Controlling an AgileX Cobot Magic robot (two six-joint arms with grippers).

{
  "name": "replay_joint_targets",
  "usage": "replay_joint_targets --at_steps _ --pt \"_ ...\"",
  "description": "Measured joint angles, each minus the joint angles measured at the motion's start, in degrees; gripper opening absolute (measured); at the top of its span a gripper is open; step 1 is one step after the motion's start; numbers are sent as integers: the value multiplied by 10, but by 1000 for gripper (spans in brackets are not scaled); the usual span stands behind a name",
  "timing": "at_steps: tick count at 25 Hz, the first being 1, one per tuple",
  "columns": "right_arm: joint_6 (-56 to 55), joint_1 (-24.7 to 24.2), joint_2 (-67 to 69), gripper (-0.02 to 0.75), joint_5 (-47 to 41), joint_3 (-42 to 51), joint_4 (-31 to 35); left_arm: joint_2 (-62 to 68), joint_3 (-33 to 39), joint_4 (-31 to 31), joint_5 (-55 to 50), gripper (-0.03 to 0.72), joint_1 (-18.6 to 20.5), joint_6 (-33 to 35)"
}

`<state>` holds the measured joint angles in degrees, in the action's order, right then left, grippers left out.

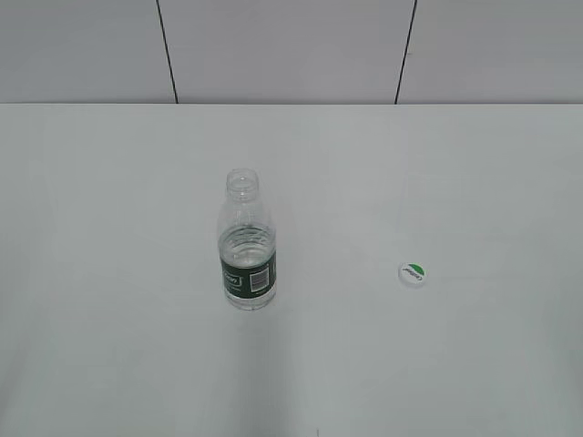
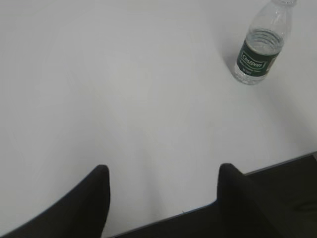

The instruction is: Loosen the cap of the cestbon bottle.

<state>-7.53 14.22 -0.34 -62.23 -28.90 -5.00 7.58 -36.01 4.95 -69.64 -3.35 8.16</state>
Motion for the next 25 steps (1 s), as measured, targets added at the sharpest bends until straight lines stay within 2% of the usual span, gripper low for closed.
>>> replay_joint_targets --at_steps 6,10,15,25 --pt "0 0 0 589 -1 0 0 -79 21 -6 -6 417 0 0" --pt "0 0 0 589 -1 0 0 -80 26 -4 5 417 0 0" --pt "0 0 0 589 -1 0 1 -80 51 -1 82 417 0 -5" --pt "0 0 0 589 -1 0 1 -80 51 -1 90 417 0 -11"
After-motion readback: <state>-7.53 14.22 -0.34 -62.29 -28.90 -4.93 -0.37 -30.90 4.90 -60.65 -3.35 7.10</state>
